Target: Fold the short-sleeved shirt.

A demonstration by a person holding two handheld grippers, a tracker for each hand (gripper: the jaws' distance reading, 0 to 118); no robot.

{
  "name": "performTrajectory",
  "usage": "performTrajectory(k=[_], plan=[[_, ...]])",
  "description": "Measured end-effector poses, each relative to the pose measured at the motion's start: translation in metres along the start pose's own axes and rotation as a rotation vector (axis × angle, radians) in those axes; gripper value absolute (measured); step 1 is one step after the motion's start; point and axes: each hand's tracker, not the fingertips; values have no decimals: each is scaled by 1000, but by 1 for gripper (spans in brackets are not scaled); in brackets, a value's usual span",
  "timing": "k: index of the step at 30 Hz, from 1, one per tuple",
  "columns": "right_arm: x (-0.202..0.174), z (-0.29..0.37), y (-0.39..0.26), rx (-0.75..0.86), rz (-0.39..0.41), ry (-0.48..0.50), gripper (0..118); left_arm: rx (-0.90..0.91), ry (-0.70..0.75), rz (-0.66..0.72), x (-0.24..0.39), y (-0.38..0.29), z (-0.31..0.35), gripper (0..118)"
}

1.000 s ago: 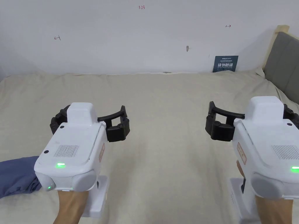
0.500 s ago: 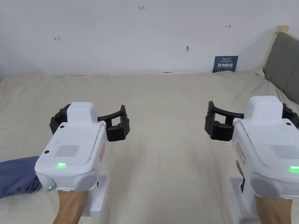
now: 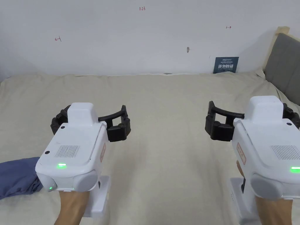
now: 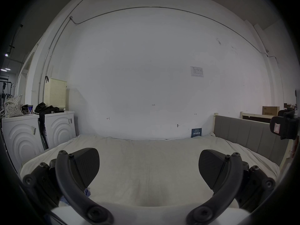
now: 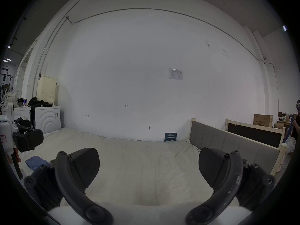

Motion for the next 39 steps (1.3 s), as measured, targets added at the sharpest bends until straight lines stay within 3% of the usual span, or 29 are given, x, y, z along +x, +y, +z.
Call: performTrajectory(k=[39], plan=[[-1, -1, -2, -2, 5, -2, 118, -7, 4, -4, -4, -2, 0, 118]])
